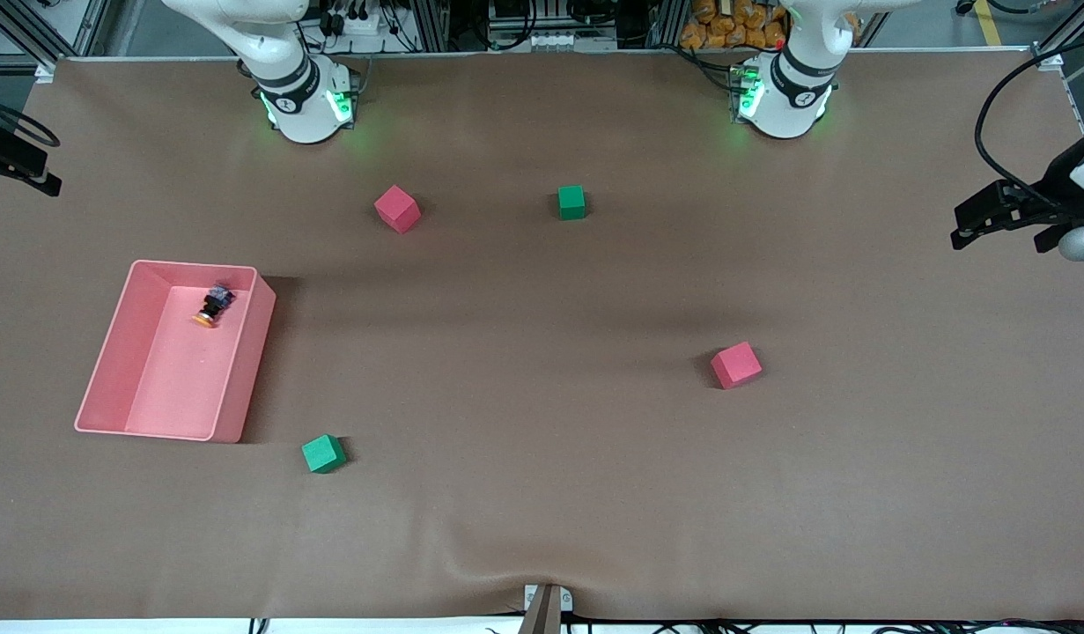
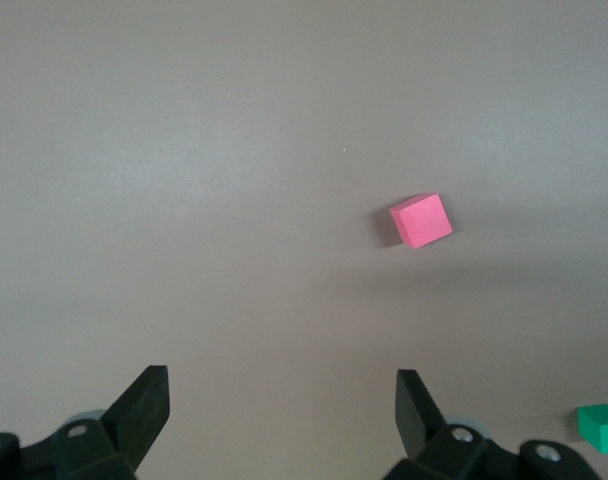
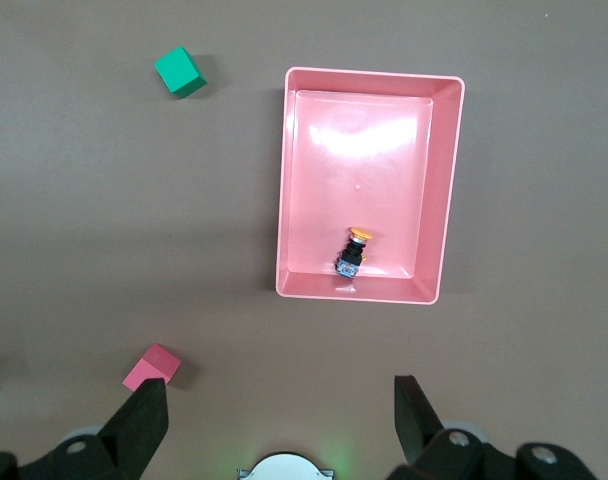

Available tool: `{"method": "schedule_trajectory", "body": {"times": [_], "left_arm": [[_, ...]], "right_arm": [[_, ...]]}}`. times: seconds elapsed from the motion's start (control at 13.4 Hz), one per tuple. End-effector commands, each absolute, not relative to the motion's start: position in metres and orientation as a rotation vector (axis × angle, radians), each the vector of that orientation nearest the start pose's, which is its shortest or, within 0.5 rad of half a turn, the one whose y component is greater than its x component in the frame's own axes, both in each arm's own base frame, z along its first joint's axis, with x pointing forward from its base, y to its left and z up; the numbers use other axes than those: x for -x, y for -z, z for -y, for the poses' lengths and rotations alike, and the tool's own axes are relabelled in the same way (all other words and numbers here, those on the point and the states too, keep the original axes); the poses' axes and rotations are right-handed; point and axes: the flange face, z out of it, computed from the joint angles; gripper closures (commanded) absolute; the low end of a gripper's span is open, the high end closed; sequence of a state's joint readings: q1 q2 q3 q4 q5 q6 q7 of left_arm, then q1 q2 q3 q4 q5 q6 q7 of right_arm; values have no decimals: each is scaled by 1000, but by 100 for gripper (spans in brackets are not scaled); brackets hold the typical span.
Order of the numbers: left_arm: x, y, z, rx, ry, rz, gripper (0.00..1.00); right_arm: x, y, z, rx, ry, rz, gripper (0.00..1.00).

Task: Place and upright button with both arms
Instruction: 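Move the right gripper over the pink tray toward the button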

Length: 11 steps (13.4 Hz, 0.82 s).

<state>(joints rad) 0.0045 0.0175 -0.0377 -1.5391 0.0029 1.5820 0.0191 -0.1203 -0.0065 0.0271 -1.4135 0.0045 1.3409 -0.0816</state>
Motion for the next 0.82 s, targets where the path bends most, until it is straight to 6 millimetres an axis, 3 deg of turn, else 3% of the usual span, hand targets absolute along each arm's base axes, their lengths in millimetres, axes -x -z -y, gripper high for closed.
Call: {"method": "schedule_trajectory", "body": {"times": [0.0, 0.15, 0.52, 0.75], "left_arm": [[-563, -634, 16, 3143, 29, -113, 0], [-563, -635, 15, 3142, 31, -111, 0], [-565, -630, 15, 3144, 17, -113, 0], [-565, -630, 15, 3144, 15, -111, 0]], "right_arm": [[-518, -686, 50, 3148, -88, 1, 0], [-517, -686, 59, 3147, -89, 32, 0], [-518, -680, 57, 3145, -106, 47, 0], [-521, -662, 64, 3216, -187, 36, 0]]}}
